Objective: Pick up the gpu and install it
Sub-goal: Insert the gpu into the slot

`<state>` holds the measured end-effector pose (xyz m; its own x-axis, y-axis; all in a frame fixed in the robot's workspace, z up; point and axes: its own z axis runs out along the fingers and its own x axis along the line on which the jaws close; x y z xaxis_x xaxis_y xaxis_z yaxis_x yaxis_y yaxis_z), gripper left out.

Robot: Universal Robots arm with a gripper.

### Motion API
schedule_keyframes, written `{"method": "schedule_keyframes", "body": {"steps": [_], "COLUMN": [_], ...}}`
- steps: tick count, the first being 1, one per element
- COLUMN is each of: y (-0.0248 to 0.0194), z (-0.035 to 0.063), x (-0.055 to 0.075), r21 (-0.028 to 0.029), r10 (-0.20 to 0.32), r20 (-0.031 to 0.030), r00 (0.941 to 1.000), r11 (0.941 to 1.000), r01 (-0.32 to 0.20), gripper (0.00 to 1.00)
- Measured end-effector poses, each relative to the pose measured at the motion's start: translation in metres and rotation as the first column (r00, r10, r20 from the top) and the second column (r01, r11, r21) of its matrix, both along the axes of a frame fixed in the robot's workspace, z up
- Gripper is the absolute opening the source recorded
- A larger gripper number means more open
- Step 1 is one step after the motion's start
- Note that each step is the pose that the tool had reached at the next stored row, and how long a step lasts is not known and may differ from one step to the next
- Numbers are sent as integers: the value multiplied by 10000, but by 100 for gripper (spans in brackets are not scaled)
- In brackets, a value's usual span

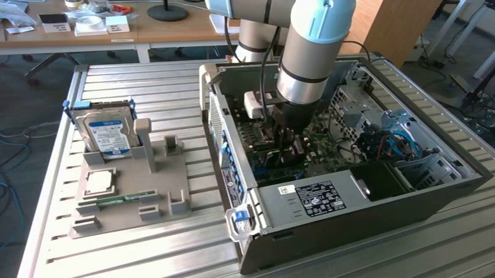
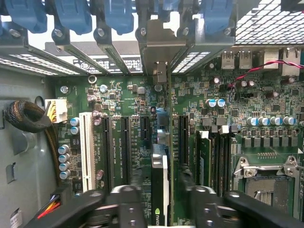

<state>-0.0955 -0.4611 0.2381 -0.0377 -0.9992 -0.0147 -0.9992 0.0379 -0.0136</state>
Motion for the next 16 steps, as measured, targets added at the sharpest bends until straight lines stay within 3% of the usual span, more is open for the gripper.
{"method": "schedule_keyframes", "body": {"steps": [3, 5, 6, 12, 16], "y": [0, 0, 0, 0, 0], "z": [0, 0, 0, 1, 57], "x": [0, 0, 0, 0, 0], "r21": [0, 0, 0, 1, 0], "r10": [1, 1, 1, 1, 0], "r20": [0, 0, 0, 0, 0], "r00": [10000, 10000, 10000, 10000, 10000], "r11": [10000, 10000, 10000, 10000, 10000], "r01": [-1, -1, -1, -1, 0], "gripper": [57, 57, 64, 64, 64]}}
